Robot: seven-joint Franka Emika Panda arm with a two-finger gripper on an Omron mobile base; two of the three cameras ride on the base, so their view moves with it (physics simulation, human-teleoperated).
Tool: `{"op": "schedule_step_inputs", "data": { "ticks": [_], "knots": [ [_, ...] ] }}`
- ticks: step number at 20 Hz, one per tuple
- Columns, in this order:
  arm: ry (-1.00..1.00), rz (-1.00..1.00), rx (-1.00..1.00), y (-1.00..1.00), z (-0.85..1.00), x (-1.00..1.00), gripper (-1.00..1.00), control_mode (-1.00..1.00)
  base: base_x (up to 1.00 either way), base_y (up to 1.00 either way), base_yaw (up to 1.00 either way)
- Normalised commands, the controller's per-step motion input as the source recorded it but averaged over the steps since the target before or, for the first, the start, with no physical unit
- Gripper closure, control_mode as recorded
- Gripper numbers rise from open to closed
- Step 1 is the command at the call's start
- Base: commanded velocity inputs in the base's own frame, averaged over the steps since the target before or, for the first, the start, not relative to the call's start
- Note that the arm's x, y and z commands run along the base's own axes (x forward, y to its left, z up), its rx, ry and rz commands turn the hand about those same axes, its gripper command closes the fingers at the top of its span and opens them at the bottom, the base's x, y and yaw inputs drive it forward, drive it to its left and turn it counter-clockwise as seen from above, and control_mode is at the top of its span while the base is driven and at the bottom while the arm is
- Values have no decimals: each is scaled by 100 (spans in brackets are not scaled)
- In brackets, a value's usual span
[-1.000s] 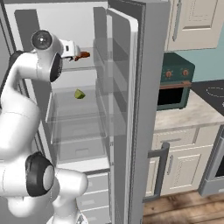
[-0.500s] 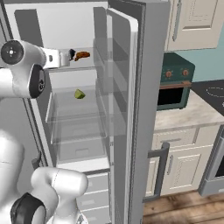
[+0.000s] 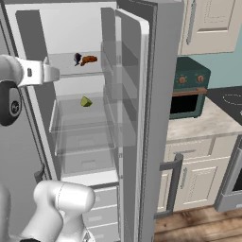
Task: Transport the fish and garlic to the fridge. Place the fish on the rack containing meat and place the garlic on the rack containing the vegetable, ensuring meats and vegetables are on different racks.
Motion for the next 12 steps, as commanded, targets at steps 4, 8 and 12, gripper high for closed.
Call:
{"op": "schedule_step_inputs", "data": {
  "ticks": [4,8,12],
  "knots": [
    [2,0,0,-6,11,-89,-100,-100,0,0,0],
    [5,0,0,-4,0,-71,-100,-100,0,0,0],
    [8,0,0,0,-6,-55,-100,-100,0,0,0]
  ]
}}
